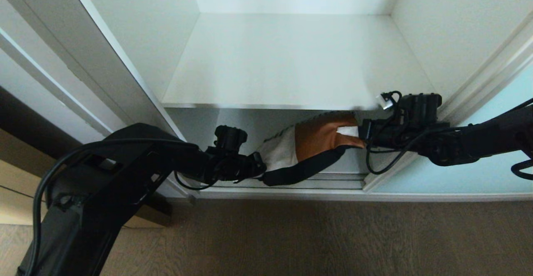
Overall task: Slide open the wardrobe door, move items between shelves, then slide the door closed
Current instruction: Place the pillow on the lower shelf
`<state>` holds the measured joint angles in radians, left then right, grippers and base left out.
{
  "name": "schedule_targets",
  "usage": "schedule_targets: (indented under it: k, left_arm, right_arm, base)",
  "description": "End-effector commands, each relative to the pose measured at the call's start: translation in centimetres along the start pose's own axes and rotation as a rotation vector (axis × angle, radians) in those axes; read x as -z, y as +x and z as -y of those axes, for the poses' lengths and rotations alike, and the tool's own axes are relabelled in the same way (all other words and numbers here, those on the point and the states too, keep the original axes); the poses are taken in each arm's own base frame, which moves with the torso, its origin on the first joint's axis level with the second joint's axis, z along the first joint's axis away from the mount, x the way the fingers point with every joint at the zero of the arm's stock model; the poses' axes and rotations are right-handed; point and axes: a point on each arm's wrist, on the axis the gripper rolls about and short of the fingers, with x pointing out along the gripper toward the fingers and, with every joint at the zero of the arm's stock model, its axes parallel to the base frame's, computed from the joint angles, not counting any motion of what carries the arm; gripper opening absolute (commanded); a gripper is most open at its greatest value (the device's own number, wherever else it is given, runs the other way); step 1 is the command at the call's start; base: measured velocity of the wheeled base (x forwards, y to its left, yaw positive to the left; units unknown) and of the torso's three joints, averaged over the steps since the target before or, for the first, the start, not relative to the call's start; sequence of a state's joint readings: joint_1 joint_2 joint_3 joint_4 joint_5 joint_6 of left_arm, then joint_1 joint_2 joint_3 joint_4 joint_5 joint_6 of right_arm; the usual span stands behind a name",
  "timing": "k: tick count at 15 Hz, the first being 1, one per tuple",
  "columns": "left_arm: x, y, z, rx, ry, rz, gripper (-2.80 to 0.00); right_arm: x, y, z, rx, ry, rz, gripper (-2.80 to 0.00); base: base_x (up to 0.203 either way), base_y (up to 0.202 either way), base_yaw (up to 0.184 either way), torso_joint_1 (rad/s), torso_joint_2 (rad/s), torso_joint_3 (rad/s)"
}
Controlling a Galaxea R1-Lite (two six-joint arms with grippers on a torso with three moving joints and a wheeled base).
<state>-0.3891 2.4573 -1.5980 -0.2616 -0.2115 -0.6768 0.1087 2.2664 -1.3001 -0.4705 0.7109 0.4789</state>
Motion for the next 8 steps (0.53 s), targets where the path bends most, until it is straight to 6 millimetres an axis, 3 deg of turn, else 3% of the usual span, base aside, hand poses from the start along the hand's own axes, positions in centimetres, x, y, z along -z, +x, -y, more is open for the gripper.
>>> schedule_targets:
  k: [1,8]
  left_arm:
    - [0.3,0.3,-0.4,-0.007,-0.007,-0.008,-2.80]
    - [0.5,0.2,-0.4,-0.012,-0.010,-0.008,-2.80]
  right_arm:
    - [2.9,0.5,2.0,0.034,0.072,-0.071,-2.80]
    - [5.5,-0.4,1.8,0.029,0.043,-0.080,-2.80]
  base:
    - [0.000,0.000,0.000,0.000,0.00,0.000]
    - [0.000,0.000,0.000,0.008,0.01,-0.008]
